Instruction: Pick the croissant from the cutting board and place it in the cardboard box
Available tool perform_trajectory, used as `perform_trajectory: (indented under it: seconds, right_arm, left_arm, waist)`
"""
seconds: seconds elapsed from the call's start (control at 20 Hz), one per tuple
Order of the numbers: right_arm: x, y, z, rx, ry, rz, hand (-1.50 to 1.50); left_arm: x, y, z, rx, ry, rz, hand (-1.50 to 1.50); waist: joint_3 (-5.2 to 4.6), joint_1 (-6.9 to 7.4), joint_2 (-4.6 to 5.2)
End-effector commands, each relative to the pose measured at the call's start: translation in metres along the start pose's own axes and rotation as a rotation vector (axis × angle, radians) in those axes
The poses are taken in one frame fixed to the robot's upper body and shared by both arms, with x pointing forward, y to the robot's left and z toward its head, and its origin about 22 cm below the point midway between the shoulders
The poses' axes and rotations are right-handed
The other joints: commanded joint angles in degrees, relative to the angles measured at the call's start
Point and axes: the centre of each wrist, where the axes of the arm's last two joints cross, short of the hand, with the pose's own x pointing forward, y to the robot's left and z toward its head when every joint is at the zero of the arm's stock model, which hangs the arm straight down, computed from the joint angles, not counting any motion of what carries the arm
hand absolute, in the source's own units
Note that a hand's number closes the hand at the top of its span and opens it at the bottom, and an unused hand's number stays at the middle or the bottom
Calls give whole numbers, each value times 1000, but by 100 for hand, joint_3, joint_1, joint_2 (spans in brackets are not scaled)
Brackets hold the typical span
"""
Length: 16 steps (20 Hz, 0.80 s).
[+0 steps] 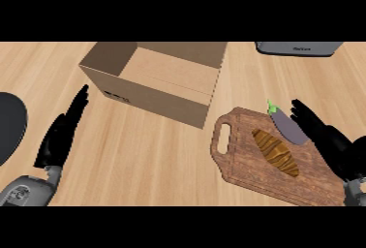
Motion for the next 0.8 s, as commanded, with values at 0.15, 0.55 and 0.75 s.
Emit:
perform_trajectory:
  seconds: [0.15,0.55,0.75]
  right_arm:
    - [83,24,-47,242,-443,-168,-150]
    - [16,15,-70,-64,-465,-135,-150]
    - [24,-29,-72,50,-532,7,-150]
  left_arm:
    - [-12,6,3,47,5,13,0]
    - [-24,10,17,54,65,72,0]
    - [-32,-2,26,73,78,79,0]
  waist:
    - [102,31,-45]
    - [112,-90,-25]
    - [101,-199,-55]
